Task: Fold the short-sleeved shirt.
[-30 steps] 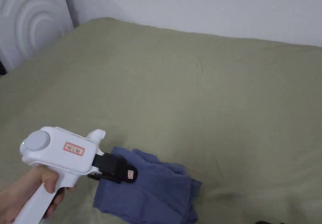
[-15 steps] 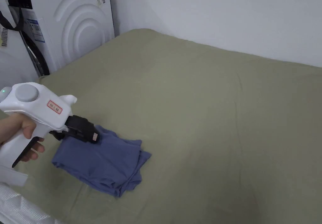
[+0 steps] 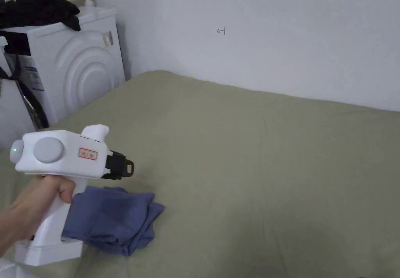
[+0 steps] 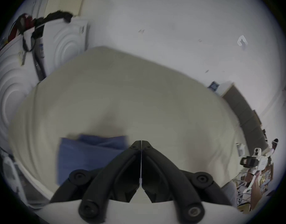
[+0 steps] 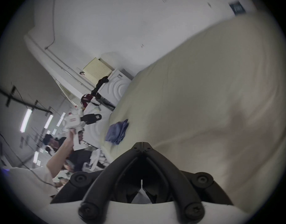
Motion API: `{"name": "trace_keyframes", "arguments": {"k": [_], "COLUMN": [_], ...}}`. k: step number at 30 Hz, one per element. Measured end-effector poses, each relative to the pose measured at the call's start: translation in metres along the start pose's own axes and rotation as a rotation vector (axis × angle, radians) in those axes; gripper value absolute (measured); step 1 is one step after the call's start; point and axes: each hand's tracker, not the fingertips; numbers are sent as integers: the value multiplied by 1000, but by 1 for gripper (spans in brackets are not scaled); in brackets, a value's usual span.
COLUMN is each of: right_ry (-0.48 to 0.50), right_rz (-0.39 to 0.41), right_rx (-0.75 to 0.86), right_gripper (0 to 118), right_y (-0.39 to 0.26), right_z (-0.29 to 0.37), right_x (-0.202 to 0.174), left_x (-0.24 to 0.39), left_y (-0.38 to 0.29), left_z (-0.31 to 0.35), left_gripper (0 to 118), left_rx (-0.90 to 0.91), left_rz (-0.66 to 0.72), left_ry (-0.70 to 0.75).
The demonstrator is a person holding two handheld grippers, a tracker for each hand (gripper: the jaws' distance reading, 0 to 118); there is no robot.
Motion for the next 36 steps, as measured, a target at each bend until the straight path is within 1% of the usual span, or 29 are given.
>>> {"name": "trace_keyframes", "arguments": {"k": [1, 2, 4, 5, 6, 8, 9, 12, 13, 14, 16, 17, 19, 26, 30, 32, 33, 34, 35, 36], "right_ry": [-20, -76, -213, -288, -399, -556, -621, -693, -727, -755, -790, -798, -780, -755, -752, -757, -757, -757, -761, -760], "right_rz": [24, 58, 195, 253, 325, 452, 488, 549, 572, 594, 634, 646, 645, 607, 611, 612, 606, 604, 599, 596], "right_rx": [28, 63, 160, 216, 254, 328, 378, 483, 512, 533, 577, 593, 596, 628, 624, 623, 625, 620, 617, 615], "right_gripper": [1, 1, 1, 1, 1, 1, 2, 2, 2, 2, 2, 2, 2, 2, 2, 4, 13, 28, 48, 73], "right_y": [4, 9, 17, 20, 23, 27, 28, 32, 33, 33, 34, 34, 32, 34, 36, 35, 35, 36, 36, 36], "right_z": [5, 11, 23, 28, 31, 33, 36, 43, 45, 47, 52, 55, 61, 72, 72, 71, 72, 72, 72, 73], "right_x": [-7, -16, -41, -51, -65, -78, -87, -102, -107, -112, -118, -121, -124, -129, -129, -129, -128, -127, -125, -125], "left_x": [23, 53, 110, 143, 171, 213, 236, 278, 287, 296, 309, 314, 317, 317, 317, 318, 317, 316, 318, 318], "left_y": [-4, -10, -22, -29, -36, -50, -58, -77, -81, -88, -96, -97, -99, -96, -94, -94, -94, -93, -94, -95], "left_z": [-1, -1, 2, 5, 6, 12, 16, 23, 25, 28, 33, 37, 44, 56, 59, 58, 57, 56, 57, 55], "left_gripper": [0, 0, 0, 0, 0, 0, 1, 1, 1, 1, 1, 1, 1, 1, 1, 1, 1, 3, 5, 16], "left_rx": [-2, 34, 82, 127, 178, 300, 360, 450, 463, 520, 560, 573, 566, 603, 601, 604, 601, 594, 590, 591], "left_rz": [-9, -16, -120, -170, -209, -265, -300, -326, -332, -336, -391, -397, -383, -376, -370, -373, -369, -364, -364, -365], "left_ry": [-67, -109, -159, -121, -108, -57, -27, -12, 27, 67, 114, 122, 96, 118, 118, 130, 128, 121, 117, 123]}}
